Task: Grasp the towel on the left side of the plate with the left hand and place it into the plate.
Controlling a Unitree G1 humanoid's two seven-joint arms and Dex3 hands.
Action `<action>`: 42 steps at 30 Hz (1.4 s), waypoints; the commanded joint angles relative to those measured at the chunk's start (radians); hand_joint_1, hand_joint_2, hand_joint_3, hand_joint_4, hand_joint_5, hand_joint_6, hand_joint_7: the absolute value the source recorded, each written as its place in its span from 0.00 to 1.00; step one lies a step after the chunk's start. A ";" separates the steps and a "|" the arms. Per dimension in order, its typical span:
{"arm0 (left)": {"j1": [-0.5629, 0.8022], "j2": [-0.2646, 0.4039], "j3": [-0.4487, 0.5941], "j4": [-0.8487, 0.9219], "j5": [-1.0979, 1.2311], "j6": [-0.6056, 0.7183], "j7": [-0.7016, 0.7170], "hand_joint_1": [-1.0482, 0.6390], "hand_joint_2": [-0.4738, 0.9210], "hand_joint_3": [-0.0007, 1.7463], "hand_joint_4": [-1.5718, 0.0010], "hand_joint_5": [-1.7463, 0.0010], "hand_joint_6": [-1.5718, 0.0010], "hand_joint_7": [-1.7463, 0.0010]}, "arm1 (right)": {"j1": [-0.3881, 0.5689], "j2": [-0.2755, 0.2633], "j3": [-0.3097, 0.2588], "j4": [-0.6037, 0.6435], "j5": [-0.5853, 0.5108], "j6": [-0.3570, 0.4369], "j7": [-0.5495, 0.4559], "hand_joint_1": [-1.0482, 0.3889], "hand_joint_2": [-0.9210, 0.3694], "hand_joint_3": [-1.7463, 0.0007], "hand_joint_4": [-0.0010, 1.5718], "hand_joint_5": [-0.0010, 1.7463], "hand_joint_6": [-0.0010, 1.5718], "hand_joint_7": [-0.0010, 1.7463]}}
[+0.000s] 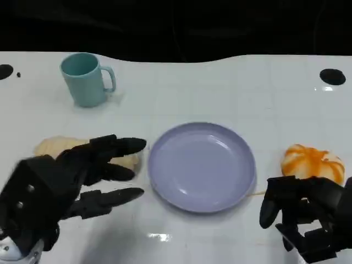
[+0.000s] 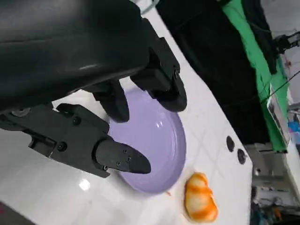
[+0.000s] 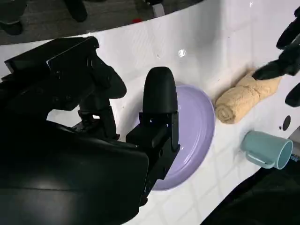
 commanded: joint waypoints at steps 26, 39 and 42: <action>-0.431 0.157 -0.269 0.627 0.755 -0.162 0.097 0.33 0.95 0.00 0.82 0.83 0.78 0.99 | 0.011 -0.004 -0.011 -0.028 0.014 0.009 -0.002 0.78 0.25 0.39 0.43 0.97 0.43 0.82; -0.599 0.088 -0.356 1.052 0.746 -0.201 0.147 0.35 0.98 0.01 0.73 0.94 0.76 0.99 | 0.030 -0.008 -0.017 -0.055 0.023 0.024 0.002 0.77 0.24 0.40 0.44 0.97 0.43 0.82; -0.608 0.066 -0.358 1.110 0.728 -0.208 0.186 0.40 1.00 0.03 0.61 0.91 0.70 0.98 | 0.034 -0.011 -0.014 -0.067 0.018 0.028 0.000 0.78 0.24 0.40 0.43 0.97 0.43 0.81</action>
